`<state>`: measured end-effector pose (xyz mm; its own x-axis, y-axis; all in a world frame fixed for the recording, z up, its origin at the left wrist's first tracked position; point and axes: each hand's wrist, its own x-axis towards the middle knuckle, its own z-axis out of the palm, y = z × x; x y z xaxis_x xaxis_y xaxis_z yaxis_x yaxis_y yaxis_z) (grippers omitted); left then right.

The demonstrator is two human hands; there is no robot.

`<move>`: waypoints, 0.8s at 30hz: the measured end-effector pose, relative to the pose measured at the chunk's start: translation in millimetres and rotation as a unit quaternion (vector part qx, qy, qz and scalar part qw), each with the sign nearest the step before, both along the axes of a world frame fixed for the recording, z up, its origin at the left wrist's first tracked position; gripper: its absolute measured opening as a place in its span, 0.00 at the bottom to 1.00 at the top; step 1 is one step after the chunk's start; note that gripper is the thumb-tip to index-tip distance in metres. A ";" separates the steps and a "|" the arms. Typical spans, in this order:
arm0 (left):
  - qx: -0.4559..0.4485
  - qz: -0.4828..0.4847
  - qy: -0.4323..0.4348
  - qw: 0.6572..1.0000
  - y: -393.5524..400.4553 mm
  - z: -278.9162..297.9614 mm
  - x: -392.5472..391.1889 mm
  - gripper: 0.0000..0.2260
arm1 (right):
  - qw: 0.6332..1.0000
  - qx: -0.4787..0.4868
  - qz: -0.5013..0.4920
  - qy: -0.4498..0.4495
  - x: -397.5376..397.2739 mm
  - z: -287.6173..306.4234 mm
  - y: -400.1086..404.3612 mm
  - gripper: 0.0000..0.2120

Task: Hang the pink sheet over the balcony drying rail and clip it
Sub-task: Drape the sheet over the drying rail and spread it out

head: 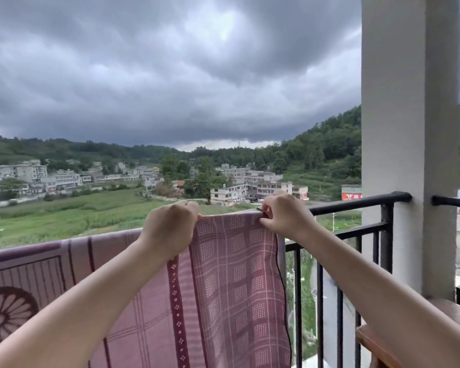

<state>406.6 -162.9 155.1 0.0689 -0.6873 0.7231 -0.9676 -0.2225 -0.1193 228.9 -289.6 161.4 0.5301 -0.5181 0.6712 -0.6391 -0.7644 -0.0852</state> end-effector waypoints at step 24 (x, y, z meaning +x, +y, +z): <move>0.001 0.000 0.059 0.998 8.3 -4.2 -9.6 0.13 | 0.976 0.200 0.027 -0.088 -16.8 -17.3 -13.9 0.24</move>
<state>397.0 -154.6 151.0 0.1532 -0.6892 0.7082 -0.9748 -0.2229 -0.0060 212.1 -303.5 144.1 0.4591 -0.7313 0.5044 -0.5473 -0.6800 -0.4879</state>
